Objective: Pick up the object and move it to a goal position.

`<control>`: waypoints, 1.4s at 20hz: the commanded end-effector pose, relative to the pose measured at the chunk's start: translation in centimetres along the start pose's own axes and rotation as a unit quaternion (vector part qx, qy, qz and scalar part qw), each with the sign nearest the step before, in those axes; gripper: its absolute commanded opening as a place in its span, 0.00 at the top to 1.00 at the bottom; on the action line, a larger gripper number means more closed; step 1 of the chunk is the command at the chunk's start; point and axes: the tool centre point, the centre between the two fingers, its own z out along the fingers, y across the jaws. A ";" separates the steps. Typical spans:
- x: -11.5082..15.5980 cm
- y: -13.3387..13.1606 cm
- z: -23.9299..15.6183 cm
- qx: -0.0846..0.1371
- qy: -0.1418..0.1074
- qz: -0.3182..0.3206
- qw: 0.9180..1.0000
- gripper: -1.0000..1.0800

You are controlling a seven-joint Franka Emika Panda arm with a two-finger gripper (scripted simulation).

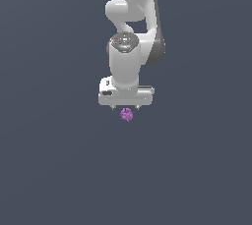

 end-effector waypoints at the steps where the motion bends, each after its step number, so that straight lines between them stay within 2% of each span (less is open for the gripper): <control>1: 0.0 0.0 0.0 0.000 0.000 0.000 1.000 0.04; 12: 0.3 1.8 -0.8 0.002 0.001 0.000 1.000 0.04; 18: 0.2 1.7 -0.6 0.002 0.001 -0.005 1.000 0.04; 28: -1.1 1.1 2.1 -0.001 0.001 -0.071 0.998 0.04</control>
